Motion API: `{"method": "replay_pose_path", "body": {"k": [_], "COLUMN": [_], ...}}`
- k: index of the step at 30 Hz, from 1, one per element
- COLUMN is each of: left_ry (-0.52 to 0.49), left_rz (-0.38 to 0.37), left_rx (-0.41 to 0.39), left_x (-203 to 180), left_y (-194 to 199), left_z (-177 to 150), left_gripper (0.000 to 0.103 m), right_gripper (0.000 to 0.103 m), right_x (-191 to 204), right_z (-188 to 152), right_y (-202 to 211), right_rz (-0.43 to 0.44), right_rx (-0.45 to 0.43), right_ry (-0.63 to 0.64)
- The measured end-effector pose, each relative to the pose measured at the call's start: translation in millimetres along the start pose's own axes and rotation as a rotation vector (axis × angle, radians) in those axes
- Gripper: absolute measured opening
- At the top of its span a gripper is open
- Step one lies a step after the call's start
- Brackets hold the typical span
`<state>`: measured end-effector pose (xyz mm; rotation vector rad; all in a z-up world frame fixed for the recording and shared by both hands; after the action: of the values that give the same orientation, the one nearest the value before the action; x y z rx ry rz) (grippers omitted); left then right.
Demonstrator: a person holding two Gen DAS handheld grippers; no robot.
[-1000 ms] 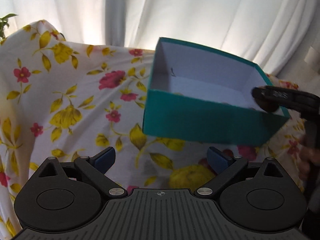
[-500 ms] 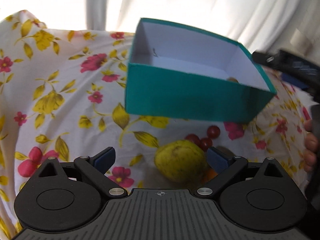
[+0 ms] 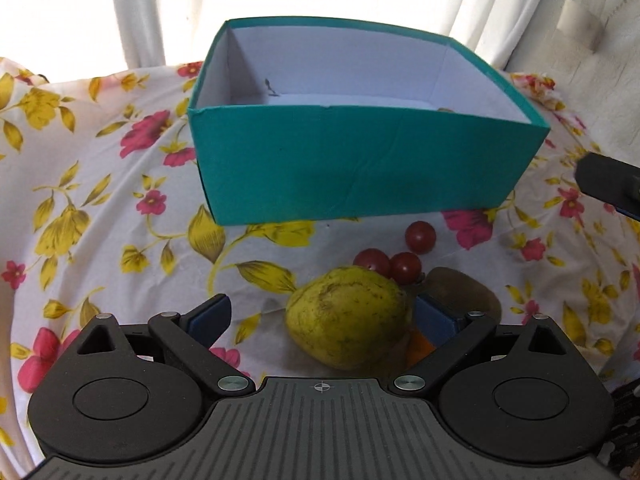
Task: Organize fruits
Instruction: 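Grasp the yellow pear with the left tool while the right tool grasps the orange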
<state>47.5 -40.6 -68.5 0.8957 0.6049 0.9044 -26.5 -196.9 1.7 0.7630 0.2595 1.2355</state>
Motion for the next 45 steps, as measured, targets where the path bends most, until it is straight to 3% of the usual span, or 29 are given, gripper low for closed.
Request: {"method": "replay_pose_path", "body": {"k": [7, 12, 16, 20, 23, 32, 35, 40, 45], "left_ry": [-0.041, -0.021, -0.035, -0.135, -0.114, -0.144, -0.164, -0.143, -0.079], "left_rz": [-0.026, -0.072, -0.055, 0.037, 0.026, -0.007, -0.032, -0.032, -0.023], "left_rx": [0.008, 0.052, 0.060, 0.040, 0.033, -0.003, -0.026, -0.013, -0.057], "left_x": [-8, -11, -8, -9, -6, -8, -12, -7, 10], "left_y": [-17, -34, -40, -43, -43, -41, -40, -38, -12], "left_z": [1, 1, -1, -4, -2, 1, 2, 3, 7], "left_gripper": [0.101, 0.094, 0.093, 0.089, 0.089, 0.077, 0.067, 0.066, 0.066], "right_gripper": [0.103, 0.103, 0.103, 0.103, 0.103, 0.103, 0.103, 0.103, 0.103], "right_x": [-1, 2, 4, 5, 7, 20, 24, 30, 37], "right_z": [-7, -14, -21, -25, -30, -42, -45, -52, -64], "right_y": [0, -3, -5, -5, -7, -12, -12, -12, -17], "right_rz": [-0.008, -0.007, -0.014, -0.017, -0.024, -0.042, -0.044, -0.046, -0.038], "right_rx": [0.020, 0.047, 0.067, 0.081, 0.090, 0.122, 0.127, 0.122, 0.161], "right_ry": [-0.001, 0.017, 0.036, 0.037, 0.047, 0.105, 0.122, 0.153, 0.179]}}
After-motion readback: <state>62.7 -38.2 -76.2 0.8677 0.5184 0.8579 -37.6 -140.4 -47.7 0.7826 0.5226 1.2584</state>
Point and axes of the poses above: each gripper's, at about its wrist camera, not at the fingertips, and y roughly against the way its jaws point, x to its left, z to its top, the point moved 6 cm from there along -y, roughly the way its jaws point, and after that the axes turned 4 degrees about x, right-handed, at the moved point
